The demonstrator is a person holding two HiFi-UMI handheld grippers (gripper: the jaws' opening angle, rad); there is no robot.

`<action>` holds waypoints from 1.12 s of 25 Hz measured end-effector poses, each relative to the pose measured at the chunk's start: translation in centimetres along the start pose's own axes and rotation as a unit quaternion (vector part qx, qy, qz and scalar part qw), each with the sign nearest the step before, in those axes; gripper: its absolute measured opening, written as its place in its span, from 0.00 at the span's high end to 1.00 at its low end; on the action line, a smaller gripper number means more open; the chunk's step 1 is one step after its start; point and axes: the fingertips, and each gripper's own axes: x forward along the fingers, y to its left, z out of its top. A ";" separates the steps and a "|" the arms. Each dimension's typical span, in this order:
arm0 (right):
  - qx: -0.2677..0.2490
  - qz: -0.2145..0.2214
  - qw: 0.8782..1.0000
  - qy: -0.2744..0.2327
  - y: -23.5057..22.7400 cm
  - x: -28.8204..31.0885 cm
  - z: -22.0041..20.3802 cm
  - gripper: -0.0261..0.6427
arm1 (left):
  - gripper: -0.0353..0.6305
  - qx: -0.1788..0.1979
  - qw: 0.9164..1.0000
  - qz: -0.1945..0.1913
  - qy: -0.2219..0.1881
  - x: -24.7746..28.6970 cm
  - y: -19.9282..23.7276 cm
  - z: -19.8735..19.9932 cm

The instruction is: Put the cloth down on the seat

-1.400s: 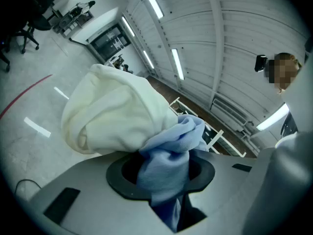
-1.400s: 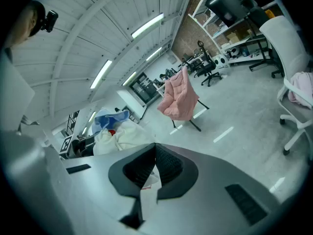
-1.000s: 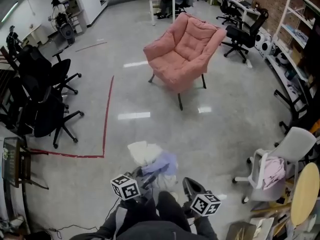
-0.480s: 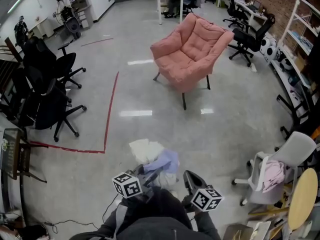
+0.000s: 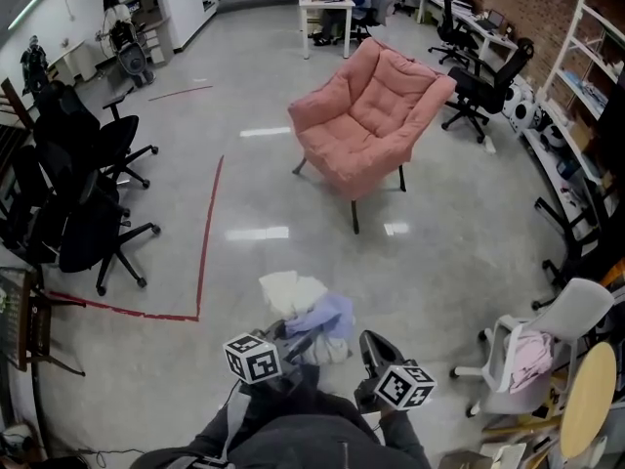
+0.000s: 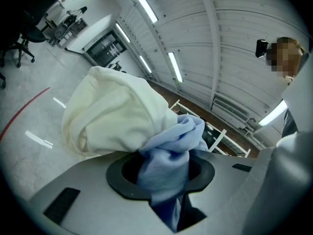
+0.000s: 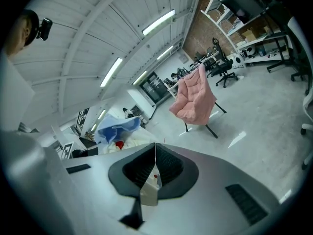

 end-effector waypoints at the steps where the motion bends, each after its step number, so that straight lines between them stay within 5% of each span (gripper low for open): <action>1: 0.000 0.000 1.000 -0.001 0.0 0.9 0.7 0.94 | 0.75 0.002 1.000 0.000 0.002 0.6 0.5 0.7; 13: -0.010 0.018 1.000 -0.001 0.9 12.3 7.6 0.94 | 0.75 0.017 1.000 0.000 -0.008 5.0 6.7 9.8; 28: -0.003 0.003 1.000 0.013 1.4 20.0 8.0 0.94 | 0.75 0.006 1.000 0.003 -0.018 5.1 13.0 14.5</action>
